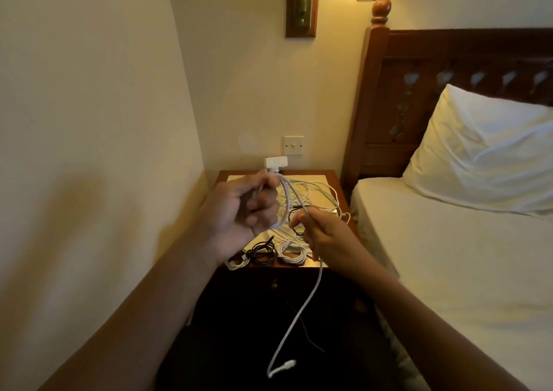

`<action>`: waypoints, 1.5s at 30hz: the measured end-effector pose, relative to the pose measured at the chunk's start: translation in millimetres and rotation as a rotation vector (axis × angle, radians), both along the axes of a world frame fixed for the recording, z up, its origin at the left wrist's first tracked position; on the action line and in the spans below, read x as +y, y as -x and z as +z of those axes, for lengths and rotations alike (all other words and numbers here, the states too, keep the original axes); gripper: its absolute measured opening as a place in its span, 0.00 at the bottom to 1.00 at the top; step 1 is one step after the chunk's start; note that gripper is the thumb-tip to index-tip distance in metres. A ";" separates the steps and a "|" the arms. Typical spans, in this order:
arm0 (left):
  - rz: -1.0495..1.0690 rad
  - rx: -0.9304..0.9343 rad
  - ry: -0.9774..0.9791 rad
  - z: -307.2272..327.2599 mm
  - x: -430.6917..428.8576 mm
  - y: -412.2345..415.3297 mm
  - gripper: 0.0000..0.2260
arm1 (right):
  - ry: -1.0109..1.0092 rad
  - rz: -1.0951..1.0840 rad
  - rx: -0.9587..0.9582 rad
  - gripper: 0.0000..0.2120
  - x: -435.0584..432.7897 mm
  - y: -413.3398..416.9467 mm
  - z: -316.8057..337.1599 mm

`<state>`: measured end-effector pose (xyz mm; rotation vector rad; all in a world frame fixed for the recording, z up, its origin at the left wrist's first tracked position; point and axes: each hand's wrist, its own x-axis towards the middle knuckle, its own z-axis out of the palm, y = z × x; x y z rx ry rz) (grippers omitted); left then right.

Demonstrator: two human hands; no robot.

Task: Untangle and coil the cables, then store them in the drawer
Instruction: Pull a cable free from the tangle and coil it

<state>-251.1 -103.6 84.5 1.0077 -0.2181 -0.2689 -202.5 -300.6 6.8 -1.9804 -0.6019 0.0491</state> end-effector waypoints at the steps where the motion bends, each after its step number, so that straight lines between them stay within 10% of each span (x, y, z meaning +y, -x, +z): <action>1: 0.041 -0.015 0.067 3.2 -0.5 1.0 0.12 | 0.062 -0.022 -0.032 0.12 3.3 2.0 -8.5; 4: 0.177 -0.149 0.012 0.6 -3.6 -2.3 0.14 | 0.235 0.057 -0.085 0.12 18.7 24.4 -12.4; 9: 0.405 -0.390 -0.689 -24.0 2.1 -3.2 0.14 | 0.429 0.191 -0.178 0.12 28.0 65.6 37.9; 13: 0.175 -0.414 -0.929 -27.9 17.1 1.4 0.12 | 0.436 0.148 -0.303 0.11 12.4 61.1 85.2; 22: -0.085 -0.262 -0.592 -28.1 33.0 20.6 0.18 | 0.101 0.161 -0.207 0.09 -9.1 -16.3 56.4; 34: 0.380 -0.066 0.175 -9.5 82.3 -1.6 0.14 | 0.299 0.028 -0.057 0.12 -53.2 -28.5 -38.9; 41: 0.474 -0.116 0.151 -22.0 68.9 -16.8 0.15 | 0.554 0.232 -0.127 0.11 -40.3 8.8 -26.1; 45: 0.591 -0.165 -0.176 -34.6 50.5 -23.3 0.13 | 0.563 0.521 -0.086 0.11 -5.0 61.0 12.4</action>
